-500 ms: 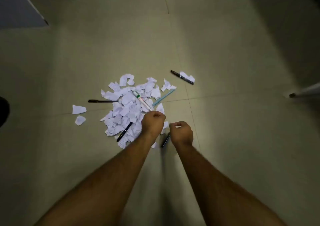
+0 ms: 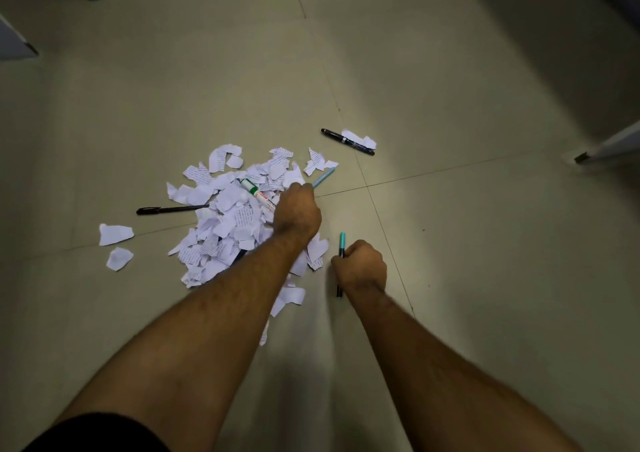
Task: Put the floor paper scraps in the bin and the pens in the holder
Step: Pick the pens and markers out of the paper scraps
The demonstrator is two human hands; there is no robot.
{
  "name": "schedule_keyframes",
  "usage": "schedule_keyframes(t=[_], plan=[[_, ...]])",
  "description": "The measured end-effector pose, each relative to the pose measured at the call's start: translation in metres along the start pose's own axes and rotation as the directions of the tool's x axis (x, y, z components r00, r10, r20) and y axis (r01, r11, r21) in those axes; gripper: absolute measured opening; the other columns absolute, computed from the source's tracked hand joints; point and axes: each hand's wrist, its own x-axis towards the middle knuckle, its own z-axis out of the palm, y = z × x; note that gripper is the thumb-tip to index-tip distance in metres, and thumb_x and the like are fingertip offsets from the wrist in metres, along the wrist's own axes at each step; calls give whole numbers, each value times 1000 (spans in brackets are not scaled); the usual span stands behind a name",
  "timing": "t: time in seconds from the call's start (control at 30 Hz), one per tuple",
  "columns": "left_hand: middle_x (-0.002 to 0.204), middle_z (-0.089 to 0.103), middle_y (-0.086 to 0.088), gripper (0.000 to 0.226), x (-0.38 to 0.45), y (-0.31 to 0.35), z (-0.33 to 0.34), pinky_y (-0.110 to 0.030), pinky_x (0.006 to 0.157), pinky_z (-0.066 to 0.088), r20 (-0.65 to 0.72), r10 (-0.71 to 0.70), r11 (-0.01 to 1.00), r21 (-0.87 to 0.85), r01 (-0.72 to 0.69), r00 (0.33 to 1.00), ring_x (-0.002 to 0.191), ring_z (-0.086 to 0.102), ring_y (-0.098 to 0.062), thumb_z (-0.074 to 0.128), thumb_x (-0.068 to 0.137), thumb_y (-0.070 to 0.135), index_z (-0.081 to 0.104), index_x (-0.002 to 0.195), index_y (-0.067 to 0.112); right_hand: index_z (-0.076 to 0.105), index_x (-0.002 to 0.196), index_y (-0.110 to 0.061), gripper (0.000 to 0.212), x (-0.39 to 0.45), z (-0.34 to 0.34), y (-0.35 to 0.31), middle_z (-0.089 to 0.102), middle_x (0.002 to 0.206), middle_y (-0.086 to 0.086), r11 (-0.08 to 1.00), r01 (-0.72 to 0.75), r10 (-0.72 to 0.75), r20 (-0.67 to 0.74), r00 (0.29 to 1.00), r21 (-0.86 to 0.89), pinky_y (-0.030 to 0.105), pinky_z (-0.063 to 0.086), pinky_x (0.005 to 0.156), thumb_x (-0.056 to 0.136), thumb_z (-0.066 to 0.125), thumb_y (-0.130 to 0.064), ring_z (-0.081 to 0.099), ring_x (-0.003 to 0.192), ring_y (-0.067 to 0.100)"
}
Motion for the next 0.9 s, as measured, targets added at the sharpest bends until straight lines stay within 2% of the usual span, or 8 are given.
schedule_keyframes(t=[0.13,0.33,0.4,0.47,0.53,0.63,0.77,0.9], plan=[[121,61,-15,30,17,3,-1,-34,86,53,37,-102,983,155,95,994,110,61,-28,62,93,19,60,121,7,66,98,-12,22,5,-11,-2,70,95,4,988,-3,15,-79,997,153,23,41,66,83,70,-28,57,76,19],[120,62,-14,29,27,12,8,-34,85,54,59,-113,973,211,99,992,109,63,-28,64,91,15,60,119,7,68,99,-15,19,17,-12,-5,68,87,-2,917,25,27,-125,992,399,22,49,63,83,70,-26,63,76,17],[115,65,-13,27,26,19,7,-34,81,55,56,-127,983,140,119,990,104,65,-28,65,90,18,63,115,8,68,98,-17,17,20,-16,-2,68,82,-4,896,38,26,-138,990,443,18,44,57,84,69,-24,62,70,13],[106,68,-11,23,18,27,5,-34,74,54,31,-143,990,16,142,989,96,66,-28,67,87,22,66,106,9,68,101,-17,18,21,-20,-1,69,85,-4,868,26,51,-140,989,495,17,45,56,85,70,-25,61,69,9],[96,70,-7,22,6,41,6,-29,70,51,29,-158,969,-185,161,987,89,66,-27,69,82,24,69,97,9,69,102,-18,19,23,-31,3,71,90,-2,845,8,94,-163,982,535,23,53,66,85,70,-26,63,76,13],[88,72,-5,17,-19,72,14,-25,69,50,132,-147,880,-436,191,980,82,67,-23,74,77,22,73,88,9,69,101,-18,19,27,-51,20,72,90,-1,824,-5,146,-203,968,566,26,53,71,84,71,-26,66,80,17],[83,73,-6,15,-48,117,41,-24,61,51,314,-130,833,-479,276,940,68,66,-20,75,78,22,73,82,8,67,91,-21,11,32,-77,68,69,79,-4,839,-46,235,-285,929,542,34,57,74,81,70,-26,65,75,19],[83,72,-6,16,-73,155,82,-26,63,55,423,-83,856,-434,282,902,67,66,-19,76,78,23,72,84,9,68,92,-16,10,29,-98,120,62,77,-5,875,-110,297,-341,892,472,24,42,65,84,63,-19,57,72,16]])
